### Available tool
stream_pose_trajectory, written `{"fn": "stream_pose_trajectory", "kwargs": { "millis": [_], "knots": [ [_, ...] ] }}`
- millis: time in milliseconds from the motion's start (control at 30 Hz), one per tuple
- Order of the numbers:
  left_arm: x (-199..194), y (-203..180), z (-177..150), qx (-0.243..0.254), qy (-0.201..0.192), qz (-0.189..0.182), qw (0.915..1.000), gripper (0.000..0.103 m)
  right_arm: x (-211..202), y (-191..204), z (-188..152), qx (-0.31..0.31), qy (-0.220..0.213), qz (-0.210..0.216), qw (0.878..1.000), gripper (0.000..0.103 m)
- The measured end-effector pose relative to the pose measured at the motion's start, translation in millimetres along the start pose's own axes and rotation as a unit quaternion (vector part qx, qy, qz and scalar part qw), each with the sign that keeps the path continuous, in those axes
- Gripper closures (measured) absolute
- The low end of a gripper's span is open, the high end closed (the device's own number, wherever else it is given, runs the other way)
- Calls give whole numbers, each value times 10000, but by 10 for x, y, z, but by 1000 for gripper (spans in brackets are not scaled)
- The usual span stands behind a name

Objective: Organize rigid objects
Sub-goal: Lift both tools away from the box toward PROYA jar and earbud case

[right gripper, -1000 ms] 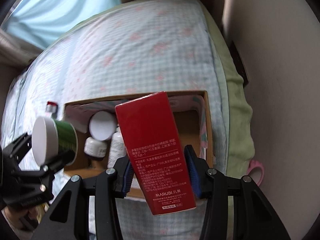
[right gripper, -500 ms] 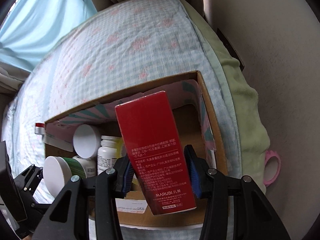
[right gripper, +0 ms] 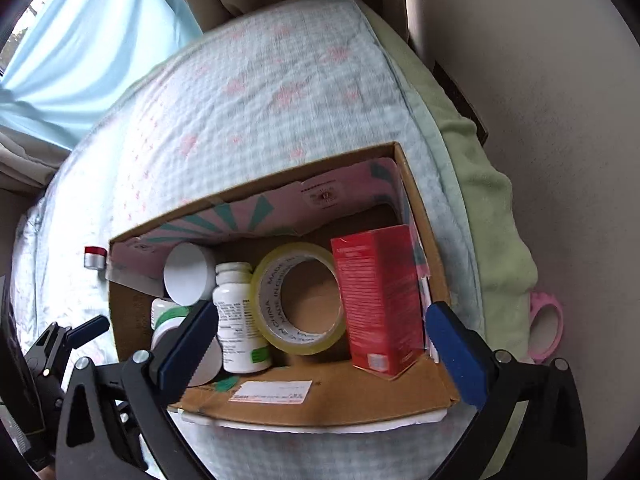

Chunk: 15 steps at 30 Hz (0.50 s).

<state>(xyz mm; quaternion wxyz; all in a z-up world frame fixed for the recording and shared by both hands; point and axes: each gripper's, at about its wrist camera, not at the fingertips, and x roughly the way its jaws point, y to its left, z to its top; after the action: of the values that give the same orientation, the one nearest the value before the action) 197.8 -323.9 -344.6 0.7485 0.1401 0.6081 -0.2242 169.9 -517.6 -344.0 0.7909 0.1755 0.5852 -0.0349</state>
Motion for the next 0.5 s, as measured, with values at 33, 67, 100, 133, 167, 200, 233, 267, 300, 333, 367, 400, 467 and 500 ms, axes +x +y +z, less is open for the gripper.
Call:
{"fn": "stream_pose_trajectory", "kwargs": {
  "millis": [33,67,100,133,167,200,233,267,300,333,367,400,467,500],
  "knots": [
    [-23,11,-7,1,-7,20,10000,0,-3,6,-8,-18,-22,-35,10000,0],
    [-45,13,-20,-2,-16,31,10000,0,-3,20,-10,-41,-28,-55,10000,0],
    [-69,21,-39,-9,-23,36,10000,0,-10,35,-19,-64,-28,-57,10000,0],
    [-98,31,-58,-20,-36,38,10000,0,-19,50,-26,-78,-23,-46,10000,0],
    [-130,36,-67,-29,-49,39,10000,0,-27,62,-32,-85,-14,-26,10000,0],
    [-167,48,-73,-37,-58,36,10000,0,-36,79,-36,-94,-7,-1,10000,0],
    [-212,44,-69,-46,-73,41,10000,0,-41,94,-33,-109,-7,14,9999,0],
    [-238,46,-40,-57,-87,49,9999,0,-58,112,-36,-125,-4,18,9999,0],
    [-268,55,-42,-70,-92,46,9999,0,-83,145,-39,-157,23,10,9999,0],
    [-311,62,-42,-94,-93,29,9999,0,-100,167,-32,-191,52,-27,9998,0],
    [-373,74,-39,-134,-109,11,9998,0,-130,198,-27,-232,79,-90,9997,0],
    [-444,90,-42,-177,-139,-6,9997,0,-168,230,-22,-271,82,-131,9995,0],
    [-604,127,-42,-262,-206,-9,9994,0,-292,307,-9,-338,26,-199,9992,0],
    [-688,151,-42,-307,-266,19,9992,0,-370,346,1,-368,-16,-239,9990,0]
  ]
}}
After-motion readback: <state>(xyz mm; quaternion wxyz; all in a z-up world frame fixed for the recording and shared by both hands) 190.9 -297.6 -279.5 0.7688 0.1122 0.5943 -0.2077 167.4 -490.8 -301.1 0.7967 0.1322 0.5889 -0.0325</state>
